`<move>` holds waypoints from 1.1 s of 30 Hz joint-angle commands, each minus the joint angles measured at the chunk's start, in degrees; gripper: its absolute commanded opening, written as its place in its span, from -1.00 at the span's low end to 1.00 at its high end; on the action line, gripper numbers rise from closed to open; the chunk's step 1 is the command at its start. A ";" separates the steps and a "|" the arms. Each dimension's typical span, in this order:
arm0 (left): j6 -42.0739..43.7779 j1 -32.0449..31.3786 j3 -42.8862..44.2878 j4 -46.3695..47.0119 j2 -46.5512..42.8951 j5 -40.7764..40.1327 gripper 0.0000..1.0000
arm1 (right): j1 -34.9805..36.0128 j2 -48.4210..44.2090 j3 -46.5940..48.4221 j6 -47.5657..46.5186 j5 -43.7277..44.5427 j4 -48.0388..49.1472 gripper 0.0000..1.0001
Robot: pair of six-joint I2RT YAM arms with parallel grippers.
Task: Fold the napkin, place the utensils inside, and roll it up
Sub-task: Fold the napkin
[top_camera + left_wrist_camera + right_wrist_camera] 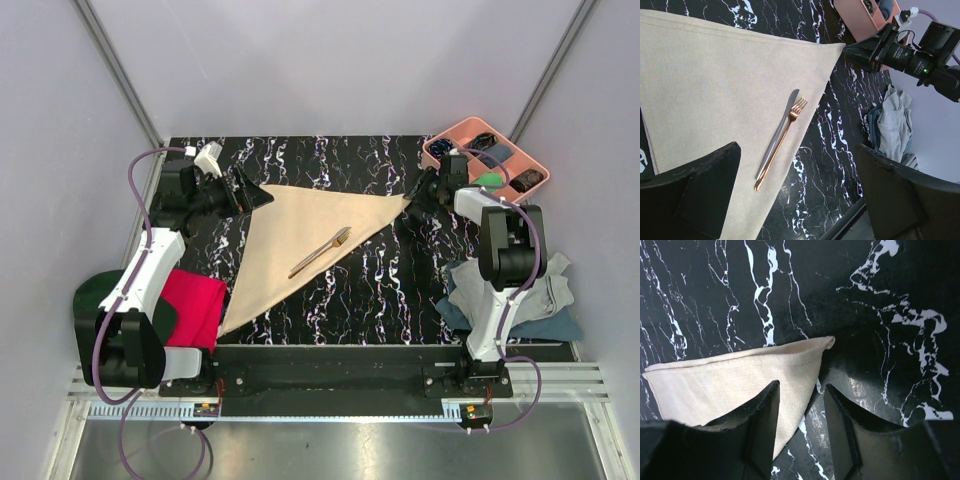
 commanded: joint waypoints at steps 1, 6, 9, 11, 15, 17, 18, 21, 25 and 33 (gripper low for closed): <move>0.31 -0.07 0.06 2.65 0.23 1.51 0.96 | -0.81 1.42 4.14 -2.20 0.39 0.54 -0.02; 0.22 -0.07 0.15 2.56 0.32 1.59 0.96 | -1.51 3.62 4.67 -2.64 0.65 0.45 -0.05; 0.22 -0.07 0.06 2.65 0.32 1.59 0.96 | -1.60 4.85 5.45 -3.08 0.39 0.45 -0.09; 0.13 -0.07 0.06 2.56 0.41 1.68 0.96 | -1.78 5.56 5.72 -3.16 0.47 0.36 -0.10; 0.22 -0.07 0.06 2.65 0.32 1.77 0.96 | -1.78 6.79 6.86 -3.25 0.83 0.54 -0.10; 0.13 -0.07 0.15 2.47 0.14 1.77 0.96 | -1.87 7.66 7.39 -3.43 0.83 0.27 -0.13; 0.13 -0.07 0.15 2.56 0.23 1.77 0.96 | -1.87 7.93 7.74 -3.43 1.00 0.10 -0.14; 0.04 -0.07 0.06 2.56 0.06 1.77 0.96 | -1.78 8.55 8.09 -3.43 1.44 -0.17 -0.21; 0.04 -0.07 0.15 2.56 -0.03 1.77 0.96 | -1.78 9.34 8.62 -3.87 1.62 -0.95 -0.31; 0.22 -0.07 0.23 2.56 -0.30 1.94 0.96 | -1.78 10.57 9.50 -4.74 2.32 -1.40 -0.56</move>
